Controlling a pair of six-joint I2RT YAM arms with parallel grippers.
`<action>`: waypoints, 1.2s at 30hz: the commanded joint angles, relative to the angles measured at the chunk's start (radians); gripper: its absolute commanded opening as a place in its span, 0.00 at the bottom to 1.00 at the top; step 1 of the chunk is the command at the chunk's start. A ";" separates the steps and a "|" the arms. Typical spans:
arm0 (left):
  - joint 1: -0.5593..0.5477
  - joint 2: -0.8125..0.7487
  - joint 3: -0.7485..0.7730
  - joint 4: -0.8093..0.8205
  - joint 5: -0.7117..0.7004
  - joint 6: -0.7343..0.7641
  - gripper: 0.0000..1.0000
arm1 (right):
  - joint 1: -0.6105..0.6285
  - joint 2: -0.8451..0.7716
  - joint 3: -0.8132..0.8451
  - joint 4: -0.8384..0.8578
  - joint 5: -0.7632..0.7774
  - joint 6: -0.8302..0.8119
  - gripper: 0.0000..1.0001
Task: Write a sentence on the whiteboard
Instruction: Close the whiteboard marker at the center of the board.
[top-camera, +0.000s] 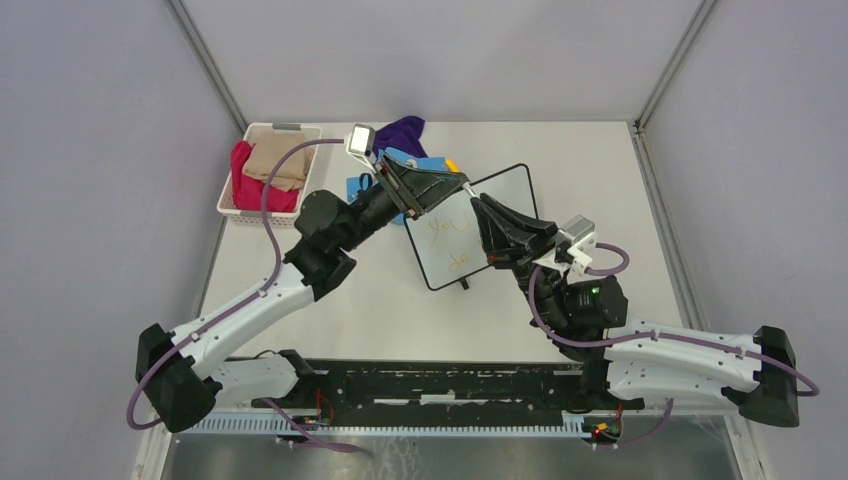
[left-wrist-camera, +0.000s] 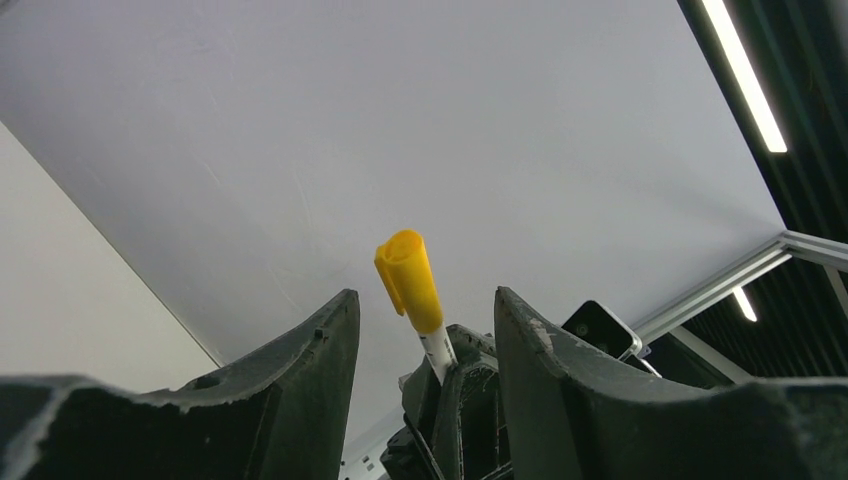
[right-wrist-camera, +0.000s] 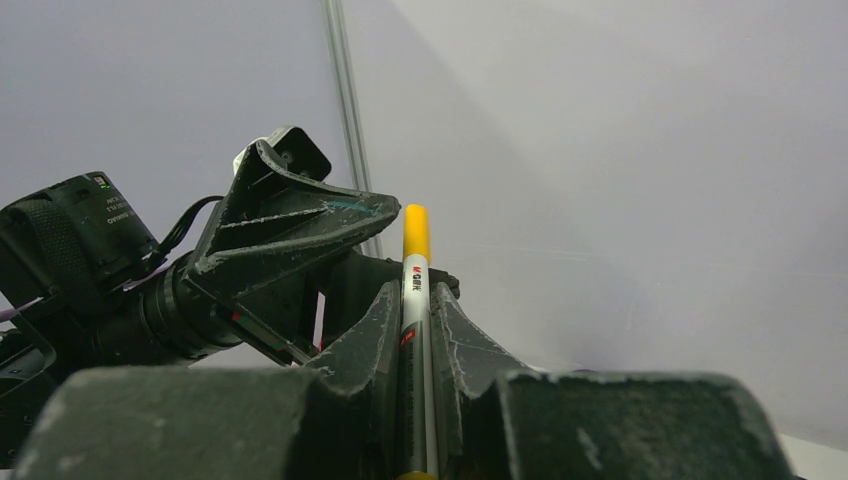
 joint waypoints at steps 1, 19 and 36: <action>0.007 -0.027 0.048 0.003 -0.035 0.015 0.57 | -0.004 -0.018 0.005 0.024 -0.021 0.002 0.00; 0.000 0.001 0.018 0.072 0.025 -0.035 0.17 | -0.004 0.000 0.011 0.039 -0.005 0.001 0.00; -0.014 -0.006 -0.005 0.061 0.032 -0.039 0.49 | -0.004 0.001 0.010 0.038 -0.006 0.008 0.00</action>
